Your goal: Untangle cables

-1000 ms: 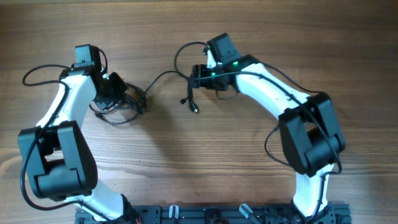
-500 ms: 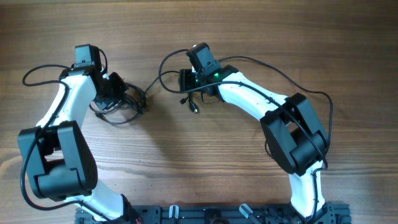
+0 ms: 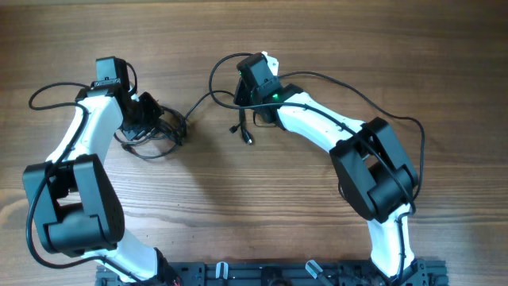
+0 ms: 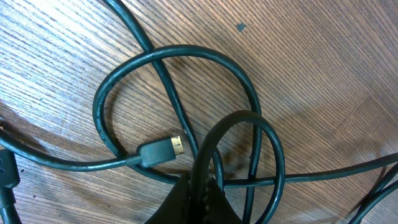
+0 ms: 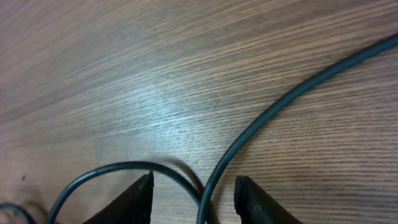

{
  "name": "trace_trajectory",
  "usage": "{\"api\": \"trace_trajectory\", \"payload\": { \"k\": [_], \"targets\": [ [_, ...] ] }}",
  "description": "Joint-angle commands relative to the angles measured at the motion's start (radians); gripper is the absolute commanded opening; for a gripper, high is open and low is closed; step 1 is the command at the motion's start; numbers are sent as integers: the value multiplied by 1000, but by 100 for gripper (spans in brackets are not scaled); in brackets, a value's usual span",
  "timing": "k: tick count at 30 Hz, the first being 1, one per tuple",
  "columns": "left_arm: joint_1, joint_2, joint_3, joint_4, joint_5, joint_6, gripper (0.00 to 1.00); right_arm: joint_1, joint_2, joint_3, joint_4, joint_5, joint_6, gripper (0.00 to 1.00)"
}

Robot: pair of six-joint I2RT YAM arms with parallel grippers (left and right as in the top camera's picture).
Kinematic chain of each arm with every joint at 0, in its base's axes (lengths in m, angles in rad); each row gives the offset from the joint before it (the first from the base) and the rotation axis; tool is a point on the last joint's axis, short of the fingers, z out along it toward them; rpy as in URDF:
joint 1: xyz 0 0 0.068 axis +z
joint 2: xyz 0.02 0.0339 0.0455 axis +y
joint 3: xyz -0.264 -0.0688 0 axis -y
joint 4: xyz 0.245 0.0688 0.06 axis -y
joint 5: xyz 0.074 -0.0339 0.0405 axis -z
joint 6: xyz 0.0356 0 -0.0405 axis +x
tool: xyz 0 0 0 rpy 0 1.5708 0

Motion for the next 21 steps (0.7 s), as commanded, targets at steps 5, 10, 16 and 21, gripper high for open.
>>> {"api": "trace_trajectory", "payload": {
  "k": [5,10,16,21],
  "targets": [
    [-8,19,4,2,20,20,8,30,88,2,6,51,182,45],
    [-8,19,4,2,20,20,8,44,128,2,10,51,181,44],
    [-8,19,4,2,20,20,8,56,171,2,40,52,210,34],
    [-8,19,4,2,20,20,8,55,177,2,48,51,343,20]
  ]
}}
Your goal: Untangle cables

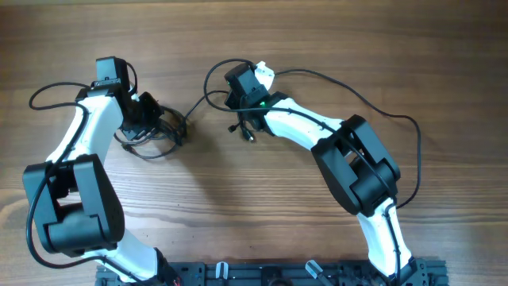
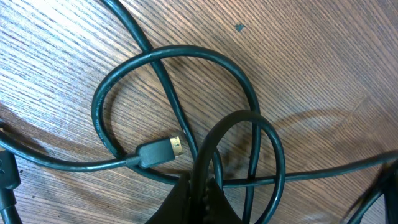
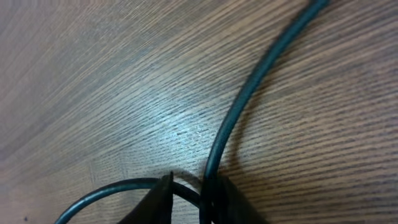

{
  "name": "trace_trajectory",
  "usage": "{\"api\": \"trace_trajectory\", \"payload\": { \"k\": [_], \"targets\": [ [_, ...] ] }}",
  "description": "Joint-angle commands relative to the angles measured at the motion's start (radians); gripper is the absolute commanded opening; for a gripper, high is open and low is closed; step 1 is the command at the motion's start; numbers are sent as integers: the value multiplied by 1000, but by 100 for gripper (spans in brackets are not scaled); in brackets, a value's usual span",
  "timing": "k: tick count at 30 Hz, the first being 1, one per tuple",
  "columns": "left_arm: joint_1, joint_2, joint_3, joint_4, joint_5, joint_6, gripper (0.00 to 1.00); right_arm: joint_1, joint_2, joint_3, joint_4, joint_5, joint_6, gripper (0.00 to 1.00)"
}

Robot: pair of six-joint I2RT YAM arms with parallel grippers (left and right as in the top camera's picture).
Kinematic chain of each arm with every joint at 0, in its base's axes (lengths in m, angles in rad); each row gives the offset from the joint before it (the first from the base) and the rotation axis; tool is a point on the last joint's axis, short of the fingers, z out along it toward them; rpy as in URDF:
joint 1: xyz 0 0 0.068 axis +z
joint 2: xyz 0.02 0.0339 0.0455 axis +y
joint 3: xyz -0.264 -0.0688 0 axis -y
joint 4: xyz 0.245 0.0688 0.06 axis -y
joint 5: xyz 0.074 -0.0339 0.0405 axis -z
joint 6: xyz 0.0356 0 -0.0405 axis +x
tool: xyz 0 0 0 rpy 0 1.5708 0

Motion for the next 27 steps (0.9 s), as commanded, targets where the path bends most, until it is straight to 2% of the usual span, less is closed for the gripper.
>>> {"api": "trace_trajectory", "payload": {
  "k": [1,4,13,19,27],
  "targets": [
    [-7,19,4,0,19,20,8,6,80,-24,-14,-5,90,17],
    [-7,19,4,0,19,20,8,6,80,-24,-18,-6,74,4],
    [-7,19,4,0,19,20,8,-10,14,-23,5,-102,-52,4],
    [-7,19,4,0,19,20,8,-32,-113,-23,69,-254,-245,4],
    [-7,19,4,0,19,20,8,-38,-249,-23,72,-467,-354,4]
  ]
}}
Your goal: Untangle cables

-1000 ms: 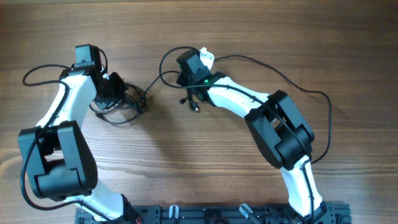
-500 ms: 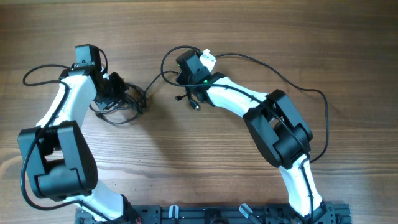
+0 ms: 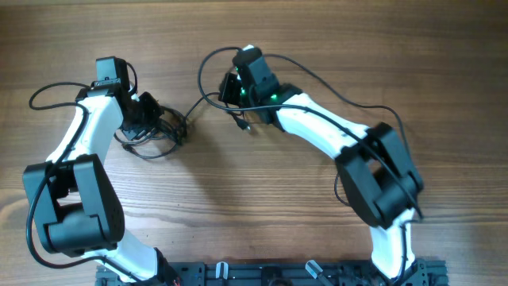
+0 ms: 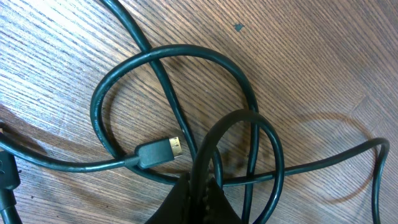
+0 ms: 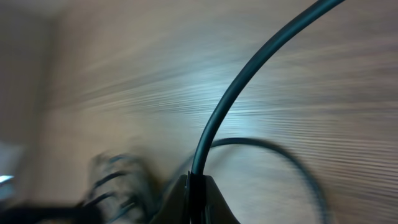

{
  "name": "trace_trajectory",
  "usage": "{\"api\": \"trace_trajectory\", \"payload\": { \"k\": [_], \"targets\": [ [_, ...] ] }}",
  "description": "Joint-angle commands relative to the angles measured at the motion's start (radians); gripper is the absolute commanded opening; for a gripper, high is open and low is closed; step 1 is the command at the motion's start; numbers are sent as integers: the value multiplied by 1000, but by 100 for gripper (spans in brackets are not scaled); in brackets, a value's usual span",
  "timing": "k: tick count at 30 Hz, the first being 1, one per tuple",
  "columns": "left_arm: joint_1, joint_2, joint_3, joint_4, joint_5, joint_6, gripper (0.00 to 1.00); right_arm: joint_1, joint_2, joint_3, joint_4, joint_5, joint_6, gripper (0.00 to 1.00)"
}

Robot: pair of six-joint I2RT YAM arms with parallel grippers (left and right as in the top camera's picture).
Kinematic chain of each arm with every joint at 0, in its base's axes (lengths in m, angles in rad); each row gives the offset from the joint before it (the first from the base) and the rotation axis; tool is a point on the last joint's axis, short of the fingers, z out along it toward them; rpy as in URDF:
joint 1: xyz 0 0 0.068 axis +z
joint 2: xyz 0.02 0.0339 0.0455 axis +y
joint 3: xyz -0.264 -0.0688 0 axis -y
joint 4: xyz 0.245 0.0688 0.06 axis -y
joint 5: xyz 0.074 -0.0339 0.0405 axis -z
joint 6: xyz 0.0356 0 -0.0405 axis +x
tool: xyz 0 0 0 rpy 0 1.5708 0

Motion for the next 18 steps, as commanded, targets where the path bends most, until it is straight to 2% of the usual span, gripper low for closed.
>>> {"api": "trace_trajectory", "payload": {
  "k": [1,12,18],
  "targets": [
    [-7,19,4,-1,17,20,8,-11,-101,-2,5,-159,-98,4],
    [-7,19,4,-1,17,20,8,-143,-284,-2,-27,-427,-120,4],
    [-7,19,4,-1,17,20,8,-283,-291,-2,-296,-429,-135,4]
  ]
}}
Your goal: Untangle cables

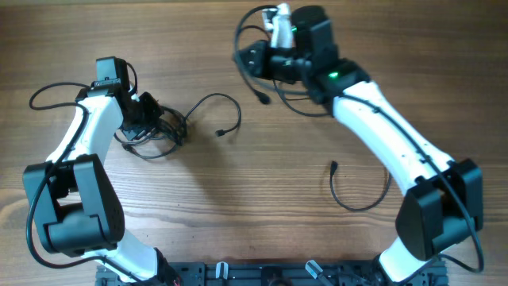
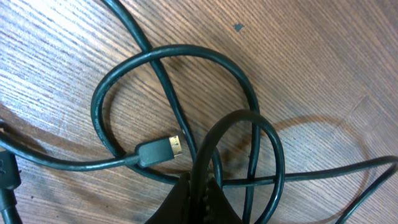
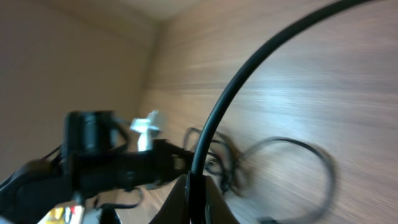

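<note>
A knot of dark cables (image 1: 155, 135) lies at the left of the wooden table. My left gripper (image 2: 200, 186) is shut on one upright loop (image 2: 249, 118) of it, next to a gold-tipped plug (image 2: 163, 149). A loose strand (image 1: 214, 102) curls off the knot to the right. My right gripper (image 3: 196, 180) is up at the back of the table, shut on another dark cable (image 3: 249, 74). In the overhead view that held cable (image 1: 242, 32) loops round the right gripper (image 1: 258, 56) and a plug (image 1: 262, 99) dangles below it.
A curl of cable with a small plug (image 1: 333, 167) lies at the right front, under the right arm (image 1: 397, 143). Another strand (image 1: 48, 95) trails off the knot towards the left edge. A black rail (image 1: 270, 274) runs along the front edge.
The right gripper, still shut on its cable, has gone from the table's middle to high at the back right. The cable has come away from the knot. The left gripper has not moved.
The right gripper first stood open around a cable at the table's middle, then was closing on it, then was shut and pulling it. Now it holds it high, apart from the knot. The left gripper stayed shut on the knot's loop throughout.
</note>
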{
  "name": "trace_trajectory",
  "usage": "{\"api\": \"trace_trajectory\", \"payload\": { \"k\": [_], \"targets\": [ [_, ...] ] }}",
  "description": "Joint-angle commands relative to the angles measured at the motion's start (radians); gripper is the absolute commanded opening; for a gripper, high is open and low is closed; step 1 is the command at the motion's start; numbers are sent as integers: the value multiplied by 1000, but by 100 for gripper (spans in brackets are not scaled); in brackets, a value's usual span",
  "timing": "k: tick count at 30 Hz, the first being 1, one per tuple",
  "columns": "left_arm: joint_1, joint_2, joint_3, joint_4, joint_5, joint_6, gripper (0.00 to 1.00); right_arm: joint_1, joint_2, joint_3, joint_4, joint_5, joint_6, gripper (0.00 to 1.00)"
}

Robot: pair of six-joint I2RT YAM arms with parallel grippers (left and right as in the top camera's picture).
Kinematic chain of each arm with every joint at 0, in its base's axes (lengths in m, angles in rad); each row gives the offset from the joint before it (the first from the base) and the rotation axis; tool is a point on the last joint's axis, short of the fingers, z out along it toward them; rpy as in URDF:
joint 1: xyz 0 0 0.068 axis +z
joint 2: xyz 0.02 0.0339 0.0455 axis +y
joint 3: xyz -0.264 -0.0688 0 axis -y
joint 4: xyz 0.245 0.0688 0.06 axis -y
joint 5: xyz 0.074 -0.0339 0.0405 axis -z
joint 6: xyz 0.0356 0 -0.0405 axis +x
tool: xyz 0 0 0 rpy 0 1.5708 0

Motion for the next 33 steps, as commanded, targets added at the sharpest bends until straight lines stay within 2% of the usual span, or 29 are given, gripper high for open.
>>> {"api": "trace_trajectory", "payload": {
  "k": [1,3,7,10,13,16,20,23,27,33],
  "targets": [
    [-7,19,4,-2,17,20,8,-93,-12,-4,-165,-37,-51,4],
    [-7,19,4,-1,17,20,9,-129,-12,-4,-272,-25,-101,4],
    [-7,19,4,-1,17,20,9,-177,-12,-4,-512,118,-220,4],
    [-7,19,4,-2,17,20,9,-192,-12,-4,-624,265,-272,4],
    [-7,19,4,-1,17,20,9,-195,-12,-4,-722,515,-274,6],
    [-7,19,4,-2,17,20,9,-195,-12,-4,-783,716,-273,9],
    [-7,19,4,-2,17,20,9,-195,-12,-4,-811,855,-273,10],
    [-7,19,4,-2,17,20,9,-195,-12,-4,-811,917,-271,10],
    [-7,19,4,-2,17,20,9,-195,-12,-4,-805,906,-269,10],
    [-7,19,4,-2,17,20,9,-195,-12,-4,-805,866,-237,37]
  ]
}}
